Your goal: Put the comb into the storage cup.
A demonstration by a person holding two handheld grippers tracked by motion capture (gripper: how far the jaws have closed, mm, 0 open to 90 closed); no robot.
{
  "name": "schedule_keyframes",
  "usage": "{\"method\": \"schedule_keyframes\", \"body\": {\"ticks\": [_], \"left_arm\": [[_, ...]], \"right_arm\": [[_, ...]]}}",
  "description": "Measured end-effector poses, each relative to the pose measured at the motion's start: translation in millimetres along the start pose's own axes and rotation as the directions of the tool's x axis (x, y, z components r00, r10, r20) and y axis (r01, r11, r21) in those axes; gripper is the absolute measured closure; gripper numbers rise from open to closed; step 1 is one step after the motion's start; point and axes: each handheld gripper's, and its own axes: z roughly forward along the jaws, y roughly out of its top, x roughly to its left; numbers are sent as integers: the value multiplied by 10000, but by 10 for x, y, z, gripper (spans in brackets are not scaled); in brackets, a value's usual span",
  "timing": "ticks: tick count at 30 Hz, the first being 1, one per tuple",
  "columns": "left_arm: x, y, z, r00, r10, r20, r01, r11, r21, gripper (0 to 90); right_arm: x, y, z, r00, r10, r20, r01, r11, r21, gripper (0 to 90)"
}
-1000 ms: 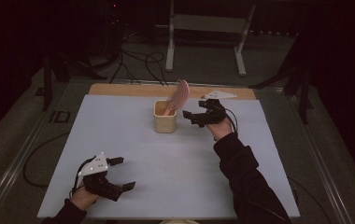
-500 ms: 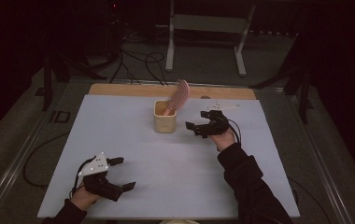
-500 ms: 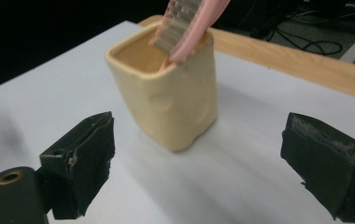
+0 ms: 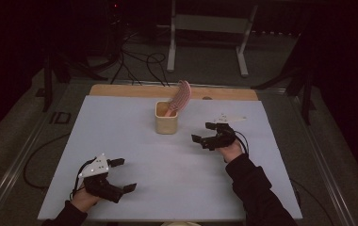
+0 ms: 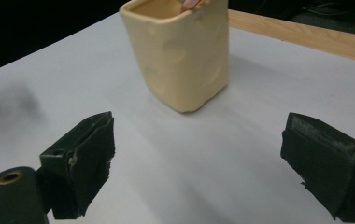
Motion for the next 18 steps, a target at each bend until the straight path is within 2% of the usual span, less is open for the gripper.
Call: {"method": "schedule_keyframes", "body": {"ticks": [18], "left_arm": [[4, -4, 4, 10000, -44, -13, 44, 10000, 19, 0]], "right_arm": [[176, -394, -229, 9990, -236, -376, 245, 9994, 225, 100]]}}
